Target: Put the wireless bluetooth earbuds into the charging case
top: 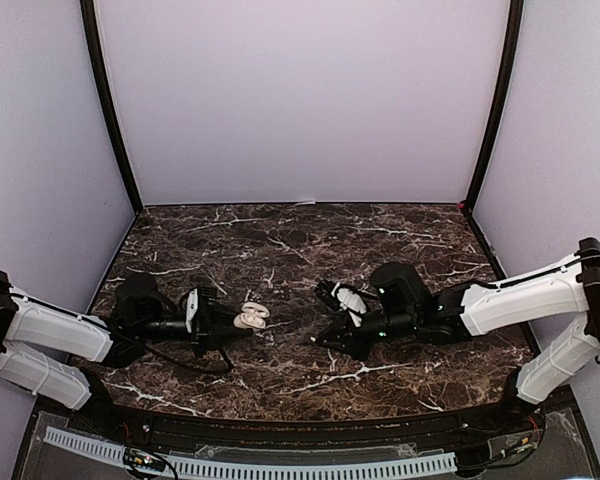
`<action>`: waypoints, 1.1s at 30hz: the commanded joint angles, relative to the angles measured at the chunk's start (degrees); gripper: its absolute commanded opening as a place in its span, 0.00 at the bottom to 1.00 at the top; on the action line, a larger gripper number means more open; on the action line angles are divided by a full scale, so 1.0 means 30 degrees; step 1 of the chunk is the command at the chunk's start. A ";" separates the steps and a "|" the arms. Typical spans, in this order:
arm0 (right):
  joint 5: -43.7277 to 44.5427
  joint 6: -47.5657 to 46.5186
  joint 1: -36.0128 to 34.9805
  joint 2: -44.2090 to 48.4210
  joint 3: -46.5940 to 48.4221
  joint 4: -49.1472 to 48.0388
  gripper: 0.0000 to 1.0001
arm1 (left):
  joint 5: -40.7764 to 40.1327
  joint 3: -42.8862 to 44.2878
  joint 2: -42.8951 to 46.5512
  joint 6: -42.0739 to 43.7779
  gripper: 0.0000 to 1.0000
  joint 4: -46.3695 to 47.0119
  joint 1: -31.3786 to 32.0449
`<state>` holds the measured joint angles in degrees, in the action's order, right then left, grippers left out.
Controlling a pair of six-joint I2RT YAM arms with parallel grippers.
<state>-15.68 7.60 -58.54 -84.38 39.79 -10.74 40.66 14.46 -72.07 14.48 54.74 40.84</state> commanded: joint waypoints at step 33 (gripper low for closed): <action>-0.7120 0.7440 -0.0231 0.0977 0.1520 -0.1632 0.00 | -0.2333 0.2064 -0.2852 0.5516 0.00 -0.0320 0.3563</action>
<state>-35.38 27.20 -58.87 -82.04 44.42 -12.58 36.10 18.94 -79.96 29.54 52.97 50.61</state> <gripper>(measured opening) 0.105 0.269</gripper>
